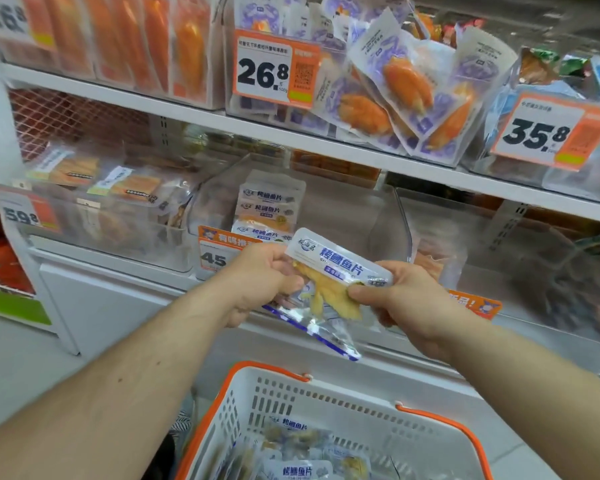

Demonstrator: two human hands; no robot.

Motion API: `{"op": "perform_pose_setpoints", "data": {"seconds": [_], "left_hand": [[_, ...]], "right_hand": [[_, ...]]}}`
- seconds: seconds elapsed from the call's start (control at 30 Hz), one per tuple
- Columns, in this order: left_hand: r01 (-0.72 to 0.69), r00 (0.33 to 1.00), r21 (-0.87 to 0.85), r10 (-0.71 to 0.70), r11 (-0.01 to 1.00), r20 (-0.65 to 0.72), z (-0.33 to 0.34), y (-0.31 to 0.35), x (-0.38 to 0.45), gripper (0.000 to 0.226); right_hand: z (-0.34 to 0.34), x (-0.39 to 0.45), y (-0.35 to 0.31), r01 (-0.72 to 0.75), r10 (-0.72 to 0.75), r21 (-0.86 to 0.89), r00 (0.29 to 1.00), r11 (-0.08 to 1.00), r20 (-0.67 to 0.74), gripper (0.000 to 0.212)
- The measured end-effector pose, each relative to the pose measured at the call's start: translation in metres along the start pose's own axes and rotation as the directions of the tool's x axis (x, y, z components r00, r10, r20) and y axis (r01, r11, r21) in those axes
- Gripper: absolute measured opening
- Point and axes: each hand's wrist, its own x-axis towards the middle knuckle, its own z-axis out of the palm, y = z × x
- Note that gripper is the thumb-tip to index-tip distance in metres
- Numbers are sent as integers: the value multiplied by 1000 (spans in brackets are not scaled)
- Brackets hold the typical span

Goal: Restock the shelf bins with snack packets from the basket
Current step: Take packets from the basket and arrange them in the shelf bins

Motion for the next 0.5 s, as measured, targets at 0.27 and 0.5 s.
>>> {"op": "perform_pose_setpoints", "data": {"seconds": [0.27,0.5], "left_hand": [[-207,697,74,200,976,-688,-59,12,19,6],[-205,574,154,246,967,-781,-68,7,35,16]], "right_hand": [[10,83,-69,16,-18,-44,999,999,-42,12],[41,170,-49,-171,188,-269,981,948,39,15]]}}
